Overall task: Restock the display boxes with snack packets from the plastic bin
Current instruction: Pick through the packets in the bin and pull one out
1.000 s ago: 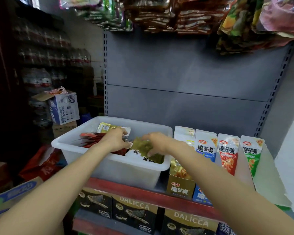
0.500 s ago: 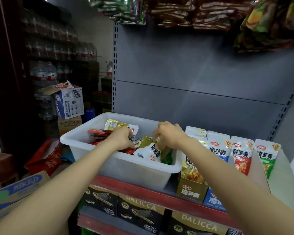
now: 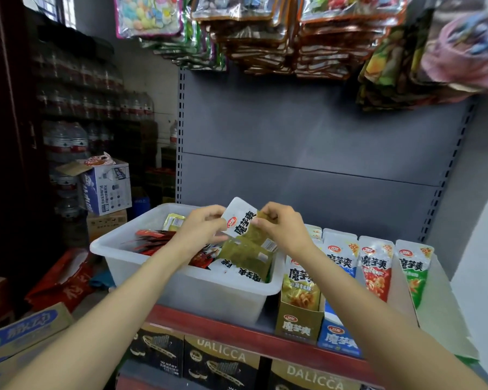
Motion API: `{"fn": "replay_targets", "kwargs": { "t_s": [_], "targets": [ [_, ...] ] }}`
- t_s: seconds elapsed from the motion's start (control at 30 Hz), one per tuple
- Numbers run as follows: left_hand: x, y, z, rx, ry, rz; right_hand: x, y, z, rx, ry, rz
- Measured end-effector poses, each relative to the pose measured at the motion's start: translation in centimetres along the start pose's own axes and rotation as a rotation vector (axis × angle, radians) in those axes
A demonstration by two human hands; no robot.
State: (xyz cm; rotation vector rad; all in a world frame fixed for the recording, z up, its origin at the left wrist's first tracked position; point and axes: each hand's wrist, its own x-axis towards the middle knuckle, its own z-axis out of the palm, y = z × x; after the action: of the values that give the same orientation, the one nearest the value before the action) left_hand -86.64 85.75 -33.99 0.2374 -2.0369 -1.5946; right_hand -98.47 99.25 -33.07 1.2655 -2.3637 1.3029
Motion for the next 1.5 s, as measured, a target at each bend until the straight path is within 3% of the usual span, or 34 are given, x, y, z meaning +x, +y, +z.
{"fn": "replay_targets", "kwargs": {
  "t_s": [0.17, 0.23, 0.33, 0.43, 0.57, 0.7, 0.87, 1.0, 1.13, 1.3, 1.5],
  "targets": [
    [0.0, 1.5, 1.9, 0.013, 0.2, 0.074, -1.7, -0.9, -1.8, -0.277, 0.201, -0.151],
    [0.1, 2.2, 2.8, -0.101, 0.254, 0.026, -2.9, -1.4, -2.5, -0.349, 0.167, -0.221],
    [-0.4, 2.9, 4.4, -0.255, 0.205, -0.011, -4.5, -1.3, -3.2, -0.636, 0.04, -0.3],
    [-1.7, 3.8, 6.2, -0.325, 0.094, -0.031, -5.7, -0.3, -4.4, -0.698, 0.099, -0.312],
    [-2.3, 3.6, 7.7, -0.187, 0.051, -0.02, -6.8, 1.7, -6.2, -0.132, 0.296, -0.131],
    [-2.1, 2.3, 8.7, 0.232, -0.055, 0.145, -8.2, 3.1, -6.8, 0.483, 0.25, 0.12],
    [-1.5, 1.7, 10.6, 0.308, -0.108, 0.175, -8.9, 4.5, -6.0, 0.72, 0.175, 0.208],
    [-0.5, 0.7, 10.7, 0.395, -0.022, 0.165, -8.5, 5.4, -6.1, 0.539, 0.132, 0.184],
    [-0.1, 0.2, 10.4, 0.61, -0.062, 0.163, -7.9, 5.9, -6.2, 0.259, 0.106, 0.1],
    [0.1, -0.1, 10.5, 0.64, -0.145, 0.19, -7.3, 6.2, -6.0, 0.25, 0.155, 0.128],
    [0.6, -0.6, 10.6, 0.694, -0.111, 0.3, -6.9, 5.8, -6.0, -0.181, -0.05, 0.058]
  ]
}}
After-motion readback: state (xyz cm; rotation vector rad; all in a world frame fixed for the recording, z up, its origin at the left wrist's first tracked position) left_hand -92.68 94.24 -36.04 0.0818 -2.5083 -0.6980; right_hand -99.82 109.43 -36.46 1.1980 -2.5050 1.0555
